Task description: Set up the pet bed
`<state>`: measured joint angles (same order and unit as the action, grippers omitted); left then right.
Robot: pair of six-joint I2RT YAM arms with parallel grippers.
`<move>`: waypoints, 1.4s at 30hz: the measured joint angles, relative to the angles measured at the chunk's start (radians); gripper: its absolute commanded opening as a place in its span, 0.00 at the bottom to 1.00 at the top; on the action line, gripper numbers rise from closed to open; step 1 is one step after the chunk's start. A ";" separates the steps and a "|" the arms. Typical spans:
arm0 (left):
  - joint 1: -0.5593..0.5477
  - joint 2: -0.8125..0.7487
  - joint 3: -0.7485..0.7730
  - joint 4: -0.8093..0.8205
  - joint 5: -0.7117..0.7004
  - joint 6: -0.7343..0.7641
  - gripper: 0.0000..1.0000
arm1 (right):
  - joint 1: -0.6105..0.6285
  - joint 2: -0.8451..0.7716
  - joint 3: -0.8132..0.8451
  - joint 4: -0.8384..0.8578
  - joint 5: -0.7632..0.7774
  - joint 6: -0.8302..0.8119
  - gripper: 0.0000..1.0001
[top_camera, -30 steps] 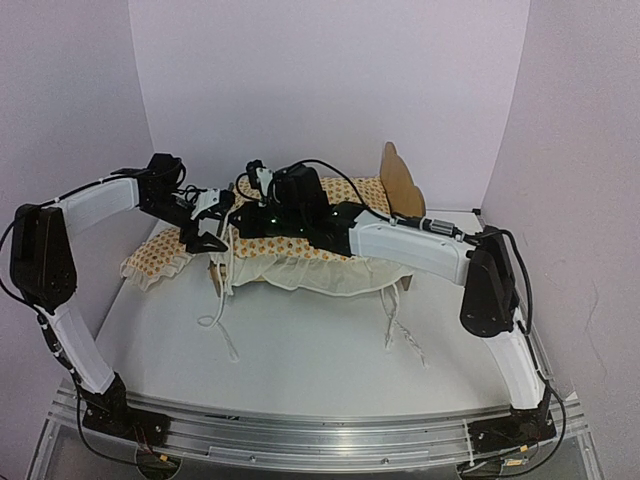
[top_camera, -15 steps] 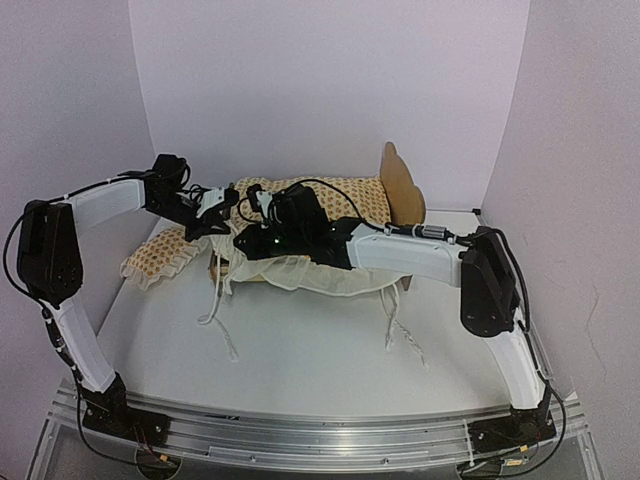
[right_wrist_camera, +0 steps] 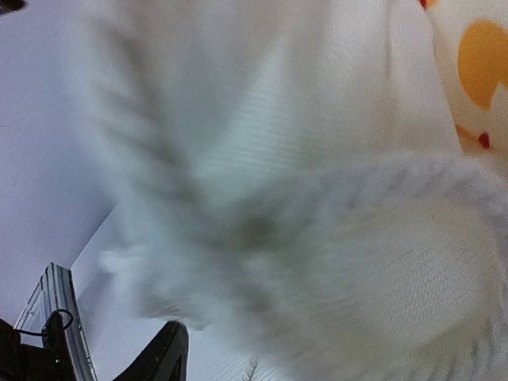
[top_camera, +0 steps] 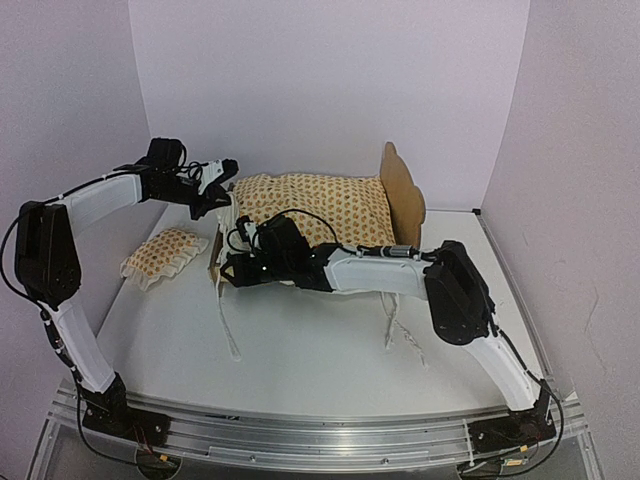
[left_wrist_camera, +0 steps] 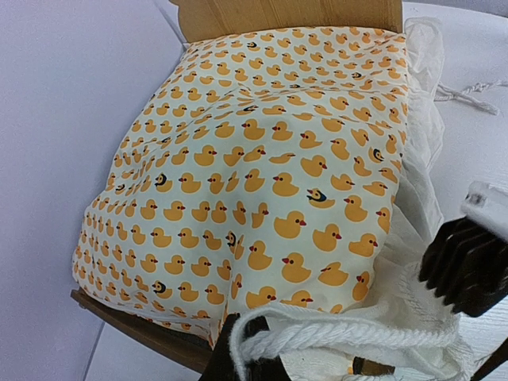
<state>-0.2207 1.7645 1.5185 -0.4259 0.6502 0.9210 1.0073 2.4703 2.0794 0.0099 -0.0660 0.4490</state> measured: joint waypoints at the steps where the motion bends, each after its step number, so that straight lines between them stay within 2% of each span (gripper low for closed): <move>1: 0.000 0.000 0.000 0.001 0.000 -0.003 0.00 | 0.000 0.017 0.007 0.008 0.006 0.007 0.47; 4: 0.000 0.000 -0.002 0.010 0.000 -0.005 0.00 | -0.001 0.063 0.017 0.044 0.005 0.027 0.49; 8: 0.000 0.000 -0.013 0.021 -0.001 -0.005 0.00 | -0.004 0.073 0.009 0.081 -0.013 0.029 0.55; 11: 0.000 -0.002 -0.028 0.027 -0.001 -0.006 0.00 | -0.005 0.036 -0.086 0.177 -0.025 0.025 0.60; 15: 0.000 -0.002 -0.035 0.026 -0.001 -0.006 0.00 | -0.004 -0.023 -0.219 0.277 -0.015 0.053 0.57; 24: 0.000 -0.002 -0.035 0.035 -0.001 -0.030 0.00 | -0.004 -0.023 -0.154 0.393 0.036 0.127 0.54; 27: 0.000 -0.002 -0.034 0.042 -0.001 -0.047 0.00 | -0.004 -0.019 -0.142 0.401 0.074 0.138 0.49; 31: 0.000 -0.002 -0.033 0.042 -0.001 -0.059 0.00 | -0.004 0.014 -0.112 0.398 0.097 0.141 0.18; 36: 0.000 -0.002 -0.033 0.042 -0.001 -0.062 0.00 | -0.005 0.031 -0.103 0.386 0.098 0.154 0.00; 42: 0.000 -0.002 -0.031 0.042 -0.012 -0.067 0.00 | -0.005 0.026 -0.151 0.361 0.151 0.131 0.00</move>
<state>-0.2207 1.7626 1.4872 -0.3838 0.6386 0.8536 1.0027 2.4964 1.9285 0.3713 0.0847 0.5796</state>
